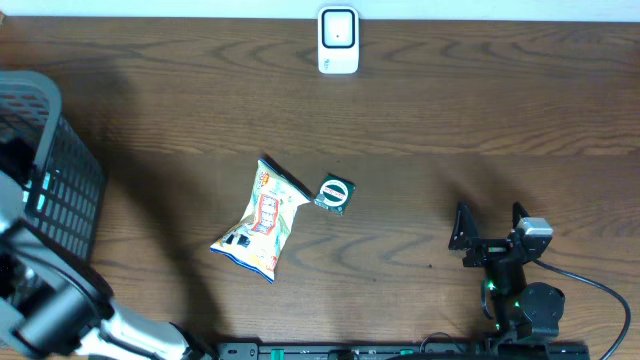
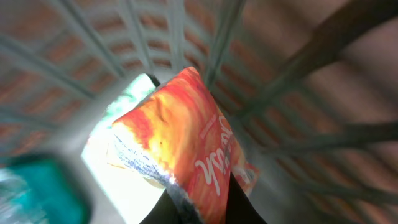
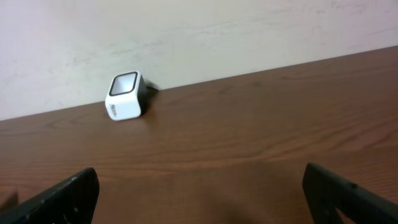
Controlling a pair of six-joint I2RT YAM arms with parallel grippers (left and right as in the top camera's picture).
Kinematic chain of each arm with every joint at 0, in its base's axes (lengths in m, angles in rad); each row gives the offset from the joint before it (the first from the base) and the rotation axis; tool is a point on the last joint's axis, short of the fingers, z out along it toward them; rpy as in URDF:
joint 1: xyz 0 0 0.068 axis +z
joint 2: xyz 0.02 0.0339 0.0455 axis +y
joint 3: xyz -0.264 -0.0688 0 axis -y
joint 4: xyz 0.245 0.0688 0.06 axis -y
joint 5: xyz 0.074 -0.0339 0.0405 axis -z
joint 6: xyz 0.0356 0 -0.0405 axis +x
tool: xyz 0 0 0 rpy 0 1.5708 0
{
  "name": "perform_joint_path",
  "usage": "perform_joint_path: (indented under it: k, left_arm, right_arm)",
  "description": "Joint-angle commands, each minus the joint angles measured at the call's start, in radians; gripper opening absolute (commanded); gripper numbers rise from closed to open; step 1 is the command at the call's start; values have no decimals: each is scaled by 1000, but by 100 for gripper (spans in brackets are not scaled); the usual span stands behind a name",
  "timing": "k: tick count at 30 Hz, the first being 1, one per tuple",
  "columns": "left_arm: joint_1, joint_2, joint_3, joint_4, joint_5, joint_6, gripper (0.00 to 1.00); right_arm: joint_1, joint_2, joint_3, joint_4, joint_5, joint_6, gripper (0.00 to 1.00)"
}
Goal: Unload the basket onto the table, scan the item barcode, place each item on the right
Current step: 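Grasp the orange candy box in the basket with the left gripper and lift, then carry the orange box to the table right of the green tin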
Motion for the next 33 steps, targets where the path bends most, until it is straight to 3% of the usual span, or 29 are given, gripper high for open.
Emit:
perform_joint_path:
  k: [1,5,12,19,23,33]
  left_arm:
    - [-2,-145,4,-48,-9,-67,7]
    - [-2,-264,4,-126,-9,-144,7]
    - [-5,-516,4,-213,13,-408,7]
    - [-73,-708,4,-256,384,-465,7]
    - [-219,-759,4,-297,512,-454,7]
    - [-801,-681,4,-364,515,-262,7]
  right_arm:
    - [6,-2,-1,-4,-6,-3,99]
    - [6,-2,-1,-4,-6,-3,99]
    - [6,-2,-1,-4,-6,-3,99]
    - [6,-2,-1,-4,-6,-3,99]
    - [6,-2,-1,-4,-6,-3,99]
    - [6,-2,-1,-4,-6,-3,99]
